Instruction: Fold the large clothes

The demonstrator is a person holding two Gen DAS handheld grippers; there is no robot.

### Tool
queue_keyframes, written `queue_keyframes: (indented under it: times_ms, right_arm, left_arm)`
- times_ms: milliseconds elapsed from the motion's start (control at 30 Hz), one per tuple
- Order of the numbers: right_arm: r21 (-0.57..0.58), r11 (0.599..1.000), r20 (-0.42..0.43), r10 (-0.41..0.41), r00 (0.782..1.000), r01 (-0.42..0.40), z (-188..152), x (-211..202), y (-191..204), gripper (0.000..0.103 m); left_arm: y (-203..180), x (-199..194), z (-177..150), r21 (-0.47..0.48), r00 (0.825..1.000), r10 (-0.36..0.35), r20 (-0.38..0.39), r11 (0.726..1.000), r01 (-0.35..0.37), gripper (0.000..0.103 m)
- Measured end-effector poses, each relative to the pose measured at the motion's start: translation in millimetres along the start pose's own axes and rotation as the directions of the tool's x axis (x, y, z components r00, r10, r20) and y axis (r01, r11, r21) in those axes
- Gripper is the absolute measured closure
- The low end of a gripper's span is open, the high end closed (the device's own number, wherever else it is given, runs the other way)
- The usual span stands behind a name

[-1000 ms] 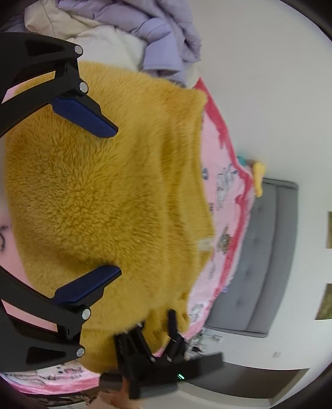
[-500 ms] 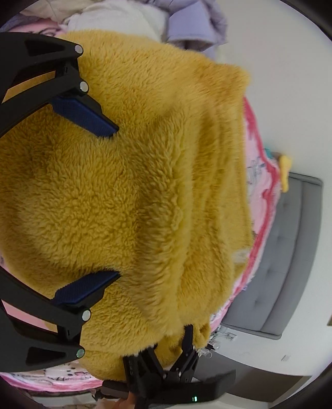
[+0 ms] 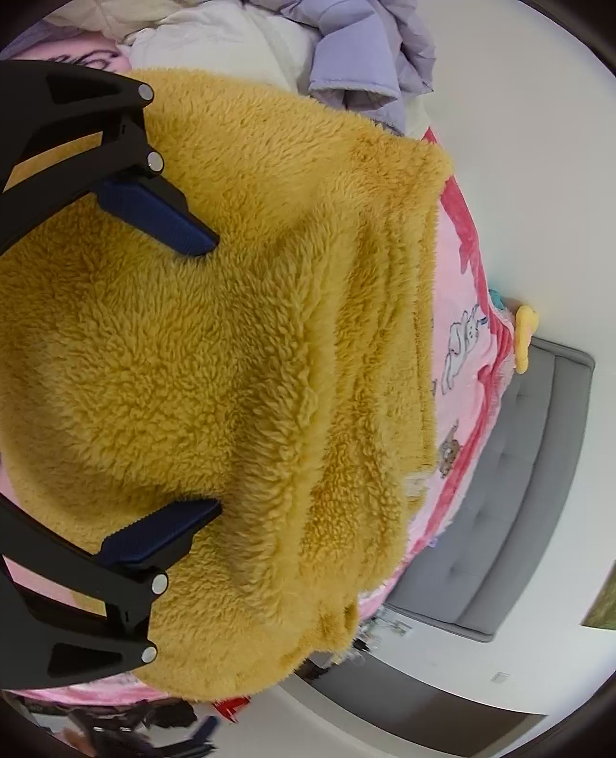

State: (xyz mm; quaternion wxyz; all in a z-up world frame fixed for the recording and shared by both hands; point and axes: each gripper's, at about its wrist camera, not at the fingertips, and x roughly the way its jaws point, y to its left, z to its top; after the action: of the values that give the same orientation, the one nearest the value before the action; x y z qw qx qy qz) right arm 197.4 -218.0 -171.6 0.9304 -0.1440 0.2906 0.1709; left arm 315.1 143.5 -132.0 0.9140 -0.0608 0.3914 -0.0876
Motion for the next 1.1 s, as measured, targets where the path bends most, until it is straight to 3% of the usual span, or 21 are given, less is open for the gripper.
queue_keyframes:
  times_ms: [133,200,267,300,367,567,700,800,867,933,967,1033,1067,1100]
  right_arm:
    - [0.071,0.994,-0.01,0.081,0.997,-0.08,-17,14,0,0.008]
    - [0.072,0.992,-0.051,0.104,0.993,-0.1,-20,30,7,0.014]
    - [0.056,0.988,-0.087,0.146,0.985,-0.142,-19,47,11,0.062]
    - [0.033,0.987,-0.098,0.159,0.982,-0.157,-18,52,16,0.063]
    - [-0.024,0.99,-0.074,0.14,0.987,-0.142,-13,45,27,0.075]
    - [-0.209,0.977,0.003,0.049,0.999,-0.048,25,-13,30,0.083]
    - [-0.252,0.968,-0.096,-0.024,0.995,-0.001,26,8,-5,0.084]
    - [-0.217,0.976,-0.155,-0.069,0.985,0.034,12,40,-29,0.088]
    - [-0.15,0.989,-0.231,-0.036,0.972,0.001,-3,69,-42,0.088]
    - [-0.145,0.989,-0.249,-0.031,0.968,-0.006,-14,80,-42,0.092]
    - [-0.165,0.986,-0.286,-0.08,0.955,0.033,-19,88,-39,0.103]
    - [-0.111,0.993,-0.365,-0.075,0.928,0.036,-30,99,-47,0.102]
    - [-0.078,0.996,-0.375,-0.066,0.925,0.039,-33,99,-51,0.102]
    - [-0.044,0.999,-0.316,-0.03,0.948,0.017,-33,86,-53,0.102]
  left_arm:
    - [-7,2,2,0.002,1.0,0.023,0.001,1.0,-0.023,0.004]
    - [-5,2,2,-0.002,1.0,0.029,0.004,1.0,-0.029,0.004]
    - [-7,1,-1,-0.005,0.999,0.043,0.008,0.999,-0.043,0.004]
    - [-10,2,-2,-0.002,0.998,0.06,0.009,0.998,-0.06,0.004]
    - [-14,2,-4,0.011,0.995,0.095,0.009,0.995,-0.095,0.004]
    - [-20,3,2,0.007,0.982,0.185,0.028,0.983,-0.185,0.004]
    - [-20,5,3,0.025,0.986,0.167,0.027,0.985,-0.168,0.004]
    - [-24,8,5,0.053,0.981,0.189,0.035,0.98,-0.19,0.004]
    - [-24,12,7,0.046,0.982,0.182,0.038,0.982,-0.184,0.004]
    - [-20,13,4,0.035,0.985,0.169,0.031,0.985,-0.17,0.004]
    - [-21,13,2,0.042,0.984,0.175,0.036,0.983,-0.177,0.004]
    - [-16,13,0,0.045,0.982,0.183,0.037,0.982,-0.185,0.004]
    - [-13,12,-1,0.036,0.987,0.157,0.033,0.987,-0.158,0.004]
    - [-12,8,-1,0.039,0.99,0.136,0.038,0.99,-0.137,0.004]
